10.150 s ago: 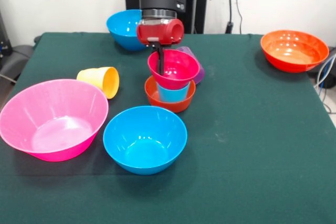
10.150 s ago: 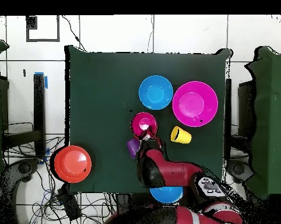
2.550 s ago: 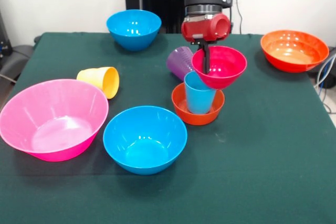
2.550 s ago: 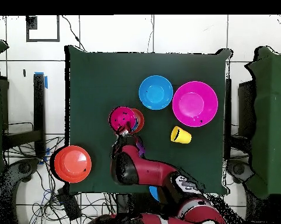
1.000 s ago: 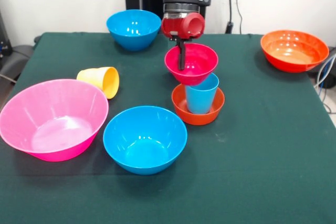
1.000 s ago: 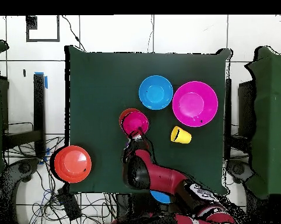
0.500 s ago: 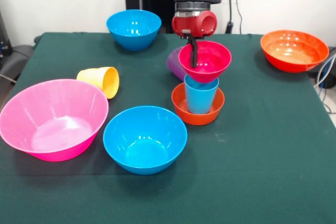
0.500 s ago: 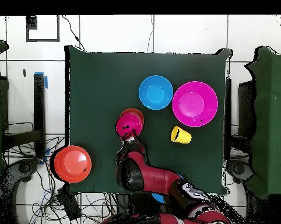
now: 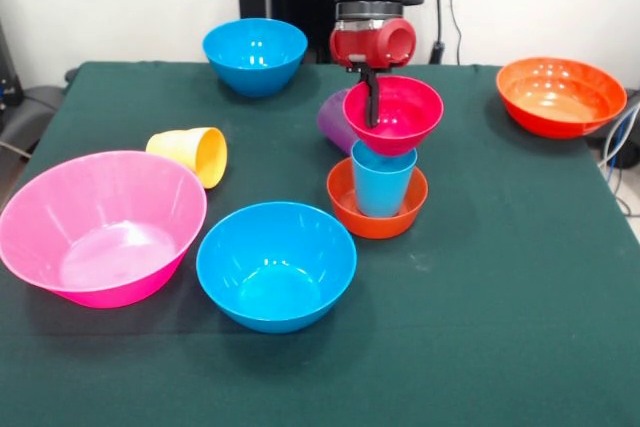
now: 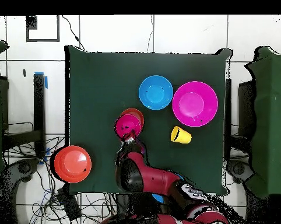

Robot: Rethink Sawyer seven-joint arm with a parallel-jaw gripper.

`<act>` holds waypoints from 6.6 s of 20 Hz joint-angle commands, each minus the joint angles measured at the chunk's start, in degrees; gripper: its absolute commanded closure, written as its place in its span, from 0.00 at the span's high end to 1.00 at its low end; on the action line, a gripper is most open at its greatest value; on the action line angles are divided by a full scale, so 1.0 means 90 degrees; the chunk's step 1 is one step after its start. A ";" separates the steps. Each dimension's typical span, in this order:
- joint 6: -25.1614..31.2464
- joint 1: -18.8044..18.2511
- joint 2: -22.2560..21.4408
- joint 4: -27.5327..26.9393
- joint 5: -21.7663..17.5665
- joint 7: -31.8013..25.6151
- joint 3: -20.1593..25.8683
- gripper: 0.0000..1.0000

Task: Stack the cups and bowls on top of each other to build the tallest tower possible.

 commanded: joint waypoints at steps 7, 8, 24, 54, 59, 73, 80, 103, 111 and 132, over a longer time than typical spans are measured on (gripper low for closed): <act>0.0116 -0.0030 0.0325 -0.0080 -0.0003 0.0868 0.0098 0.00; 0.0051 0.0054 0.0331 -0.0081 0.0076 0.0866 0.0002 0.00; -0.0694 0.0842 0.0576 -0.0078 0.0575 0.1250 -0.0525 0.00; -0.0573 0.0430 0.0860 -0.1112 0.0083 0.0557 -0.0306 0.00; -0.0358 0.0342 0.0833 -0.1279 -0.0003 0.0526 -0.0175 0.00; 0.0338 -0.0094 0.0759 -0.0592 0.0362 0.1388 0.1052 0.00; 0.0715 -0.0271 0.0800 -0.0067 0.0798 0.1679 0.1509 0.00; 0.0783 -0.0267 0.0764 0.0215 0.1323 0.1474 0.1697 0.00; 0.0076 -0.0267 0.0879 -0.0010 0.1088 0.1518 0.1716 0.00; 0.0578 0.1761 0.0597 -0.0692 0.3048 0.0158 -0.0232 0.00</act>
